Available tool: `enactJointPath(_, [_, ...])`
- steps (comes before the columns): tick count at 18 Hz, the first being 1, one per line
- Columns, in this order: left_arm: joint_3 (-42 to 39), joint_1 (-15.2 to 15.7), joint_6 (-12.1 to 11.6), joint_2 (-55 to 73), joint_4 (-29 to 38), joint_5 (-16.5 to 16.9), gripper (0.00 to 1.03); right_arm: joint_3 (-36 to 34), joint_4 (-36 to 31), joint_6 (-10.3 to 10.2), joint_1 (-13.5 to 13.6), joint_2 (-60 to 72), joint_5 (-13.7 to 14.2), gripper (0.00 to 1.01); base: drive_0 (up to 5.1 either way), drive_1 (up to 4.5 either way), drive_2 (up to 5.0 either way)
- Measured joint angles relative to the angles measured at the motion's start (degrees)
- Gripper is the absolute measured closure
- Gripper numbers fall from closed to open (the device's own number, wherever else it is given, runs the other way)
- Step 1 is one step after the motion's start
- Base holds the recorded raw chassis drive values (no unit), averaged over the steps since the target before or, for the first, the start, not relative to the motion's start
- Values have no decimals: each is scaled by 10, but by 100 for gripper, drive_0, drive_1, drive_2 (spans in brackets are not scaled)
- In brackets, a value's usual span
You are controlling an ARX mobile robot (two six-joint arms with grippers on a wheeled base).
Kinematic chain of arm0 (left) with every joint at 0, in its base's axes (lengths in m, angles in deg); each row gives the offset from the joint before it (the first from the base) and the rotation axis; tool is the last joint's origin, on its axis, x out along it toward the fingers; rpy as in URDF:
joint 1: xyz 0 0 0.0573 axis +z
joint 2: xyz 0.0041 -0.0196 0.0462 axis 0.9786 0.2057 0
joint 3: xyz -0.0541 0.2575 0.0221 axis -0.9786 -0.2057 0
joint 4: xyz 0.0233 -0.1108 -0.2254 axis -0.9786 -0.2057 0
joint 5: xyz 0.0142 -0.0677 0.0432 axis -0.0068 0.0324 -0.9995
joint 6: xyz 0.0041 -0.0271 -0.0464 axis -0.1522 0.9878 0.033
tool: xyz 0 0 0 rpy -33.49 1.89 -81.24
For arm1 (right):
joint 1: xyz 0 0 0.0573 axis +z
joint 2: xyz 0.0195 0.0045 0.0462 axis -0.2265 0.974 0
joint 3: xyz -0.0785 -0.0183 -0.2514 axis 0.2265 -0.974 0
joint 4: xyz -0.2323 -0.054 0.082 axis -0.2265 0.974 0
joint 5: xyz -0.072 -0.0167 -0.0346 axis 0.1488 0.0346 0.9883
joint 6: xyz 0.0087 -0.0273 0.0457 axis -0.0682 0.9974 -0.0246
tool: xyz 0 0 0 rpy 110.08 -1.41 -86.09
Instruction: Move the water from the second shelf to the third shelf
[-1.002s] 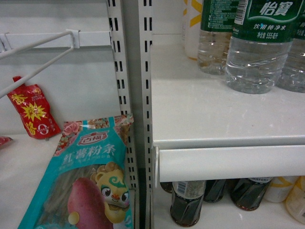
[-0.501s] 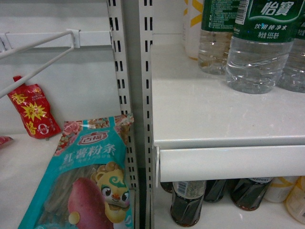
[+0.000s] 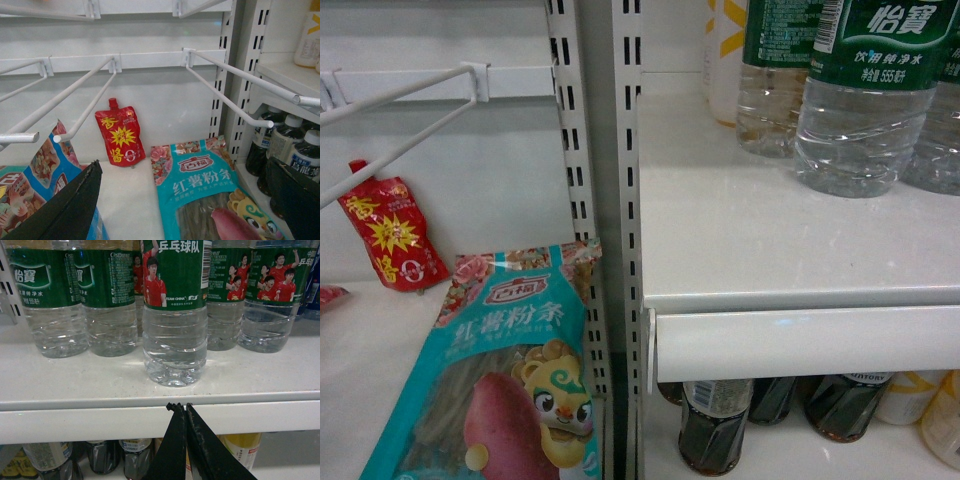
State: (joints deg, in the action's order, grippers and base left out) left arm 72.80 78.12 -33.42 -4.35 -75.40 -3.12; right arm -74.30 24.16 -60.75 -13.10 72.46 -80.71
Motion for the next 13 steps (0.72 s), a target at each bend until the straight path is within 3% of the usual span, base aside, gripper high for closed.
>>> enactJointPath(2, [0, 0, 0, 0, 0, 0, 5, 0, 0, 0, 0, 0, 0, 93, 0, 0, 0])
enactJointPath(7, [0, 0, 0, 0, 0, 0, 5, 0, 0, 0, 0, 0, 0, 43, 0, 0, 0])
enactJointPath(13, [0, 0, 0, 0, 0, 0, 5, 0, 0, 0, 0, 0, 0, 25, 0, 0, 0])
